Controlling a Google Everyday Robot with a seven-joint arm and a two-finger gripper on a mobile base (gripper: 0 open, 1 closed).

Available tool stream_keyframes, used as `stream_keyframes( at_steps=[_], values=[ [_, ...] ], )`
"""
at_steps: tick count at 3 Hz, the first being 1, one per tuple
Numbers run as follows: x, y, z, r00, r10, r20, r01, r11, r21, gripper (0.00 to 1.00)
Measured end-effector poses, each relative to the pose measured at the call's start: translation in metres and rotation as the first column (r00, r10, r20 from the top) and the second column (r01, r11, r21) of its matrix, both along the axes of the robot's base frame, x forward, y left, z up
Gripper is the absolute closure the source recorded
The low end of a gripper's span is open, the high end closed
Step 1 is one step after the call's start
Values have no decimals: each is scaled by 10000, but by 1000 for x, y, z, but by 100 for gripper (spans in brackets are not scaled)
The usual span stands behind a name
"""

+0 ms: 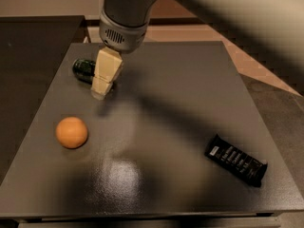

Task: Pick green can

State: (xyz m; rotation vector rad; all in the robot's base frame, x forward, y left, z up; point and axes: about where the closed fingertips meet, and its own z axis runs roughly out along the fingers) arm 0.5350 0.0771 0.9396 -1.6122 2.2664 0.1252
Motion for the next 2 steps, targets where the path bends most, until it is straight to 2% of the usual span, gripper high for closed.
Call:
stream_keyframes(
  at_steps=[2],
  values=[
    [4,1,-4,9999,-118,-25,118,9999,83,0]
  ],
)
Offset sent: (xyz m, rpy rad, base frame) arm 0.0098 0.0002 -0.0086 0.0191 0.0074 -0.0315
